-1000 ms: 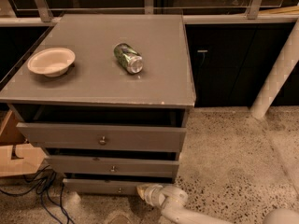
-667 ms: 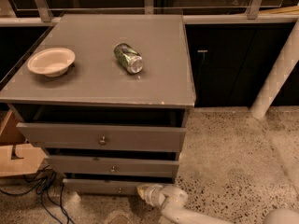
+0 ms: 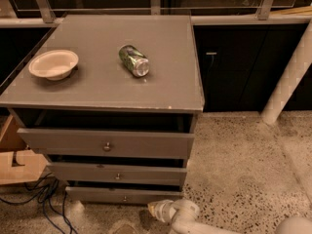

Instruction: Close bottom drawer

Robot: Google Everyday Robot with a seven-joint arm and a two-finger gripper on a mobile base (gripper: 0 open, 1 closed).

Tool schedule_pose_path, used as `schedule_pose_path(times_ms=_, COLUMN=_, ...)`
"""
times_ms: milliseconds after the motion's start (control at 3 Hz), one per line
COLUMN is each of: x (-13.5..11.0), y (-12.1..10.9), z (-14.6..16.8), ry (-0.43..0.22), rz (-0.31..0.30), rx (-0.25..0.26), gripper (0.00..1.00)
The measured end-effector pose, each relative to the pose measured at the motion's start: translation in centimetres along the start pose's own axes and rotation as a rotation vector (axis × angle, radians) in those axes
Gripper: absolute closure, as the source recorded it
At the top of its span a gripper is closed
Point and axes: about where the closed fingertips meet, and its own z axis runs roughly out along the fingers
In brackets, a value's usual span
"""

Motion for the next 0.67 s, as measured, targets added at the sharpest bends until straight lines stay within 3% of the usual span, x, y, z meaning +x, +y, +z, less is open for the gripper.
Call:
schedule_pose_path(times_ms=333, x=-0.6, y=0.1, z=0.6, ry=-0.013, rz=-0.002, rx=0.003, gripper=1.00)
schedule_pose_path(times_ms=667, x=-2.9, y=0.2, z=2.7, ry=-0.061, rz=-0.022, rx=0.007, gripper=1.00)
